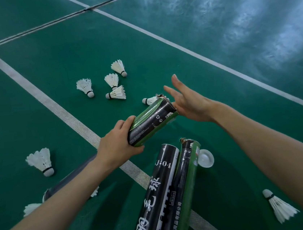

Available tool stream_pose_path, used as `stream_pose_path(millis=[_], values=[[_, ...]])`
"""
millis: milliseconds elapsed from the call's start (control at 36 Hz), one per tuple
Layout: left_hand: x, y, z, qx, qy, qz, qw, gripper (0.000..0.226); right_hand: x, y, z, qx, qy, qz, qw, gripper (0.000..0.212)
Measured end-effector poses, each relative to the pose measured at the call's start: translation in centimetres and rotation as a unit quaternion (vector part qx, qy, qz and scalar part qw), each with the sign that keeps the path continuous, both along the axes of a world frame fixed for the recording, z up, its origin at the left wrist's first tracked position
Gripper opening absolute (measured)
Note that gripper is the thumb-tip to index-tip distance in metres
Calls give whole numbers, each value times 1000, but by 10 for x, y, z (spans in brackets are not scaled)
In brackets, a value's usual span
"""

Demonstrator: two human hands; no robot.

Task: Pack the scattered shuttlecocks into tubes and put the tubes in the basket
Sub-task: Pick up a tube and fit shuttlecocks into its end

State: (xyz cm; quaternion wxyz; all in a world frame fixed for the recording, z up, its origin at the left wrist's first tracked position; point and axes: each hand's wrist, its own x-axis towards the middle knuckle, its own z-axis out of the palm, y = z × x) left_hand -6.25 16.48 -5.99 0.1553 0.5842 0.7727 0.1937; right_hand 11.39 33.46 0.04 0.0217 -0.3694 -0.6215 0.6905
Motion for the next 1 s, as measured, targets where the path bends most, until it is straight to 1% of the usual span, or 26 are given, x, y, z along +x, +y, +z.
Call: stream_pose_path(millis=[83, 167, 222, 250, 278, 333, 361, 389, 444, 500, 611, 639, 694, 806, 861, 917, 944, 972, 1000], values=[[7, 2, -6, -8, 5, -14, 1000, 90, 9, -7, -6, 10, -4, -12, 1000, 86], [11, 3, -12, -20, 15, -27, 999, 89, 15, -17, -16, 30, -24, -18, 999, 89], [12, 6, -12, -30, 15, -40, 999, 86, 20, -19, -25, 52, -49, -25, 997, 85], [11, 9, -10, -35, 17, -48, 998, 85, 23, -19, -29, 54, -52, -33, 997, 79], [10, 11, -9, -40, 21, -54, 998, 84, 26, -19, -30, 53, -42, -42, 997, 68], [8, 15, -5, -40, 32, -57, 997, 83, 27, -20, -26, 26, -12, -43, 999, 39], [8, 17, -4, -38, 39, -57, 997, 84, 28, -20, -23, 16, -11, -41, 999, 34], [9, 17, -4, -35, 44, -57, 997, 85, 28, -19, -20, 11, -13, -42, 999, 39], [13, 16, -6, -25, 46, -53, 997, 86, 32, -16, -17, 3, -7, -41, 999, 61], [18, 16, -9, -17, 42, -49, 998, 87, 29, -14, -17, -2, 2, -42, 999, 77], [19, 15, -10, -14, 53, -59, 997, 86, 23, -15, -27, -50, 3, -51, 997, 99], [19, 15, -10, -16, 60, -64, 996, 86, 23, -15, -31, -64, 4, -61, 996, 100], [19, 16, -9, -21, 70, -69, 995, 86, 24, -14, -34, -76, 12, -89, 993, 90], [20, 25, -8, -31, 67, -65, 995, 85, 30, -13, -28, -29, 12, -137, 990, 66], [20, 27, -10, -43, 55, -62, 996, 86, 37, -8, -30, -4, 16, -187, 982, 57], [19, 27, -15, -57, 51, -60, 995, 87, 45, -2, -39, 13, 16, -261, 965, 47], [20, 27, -17, -64, 53, -61, 995, 87, 50, 0, -45, 28, 4, -298, 954, 39], [20, 27, -19, -70, 55, -61, 994, 88, 56, 2, -55, 59, -29, -323, 944, 30], [21, 27, -20, -74, 56, -62, 994, 89, 63, 4, -67, 110, -86, -323, 936, 22]])
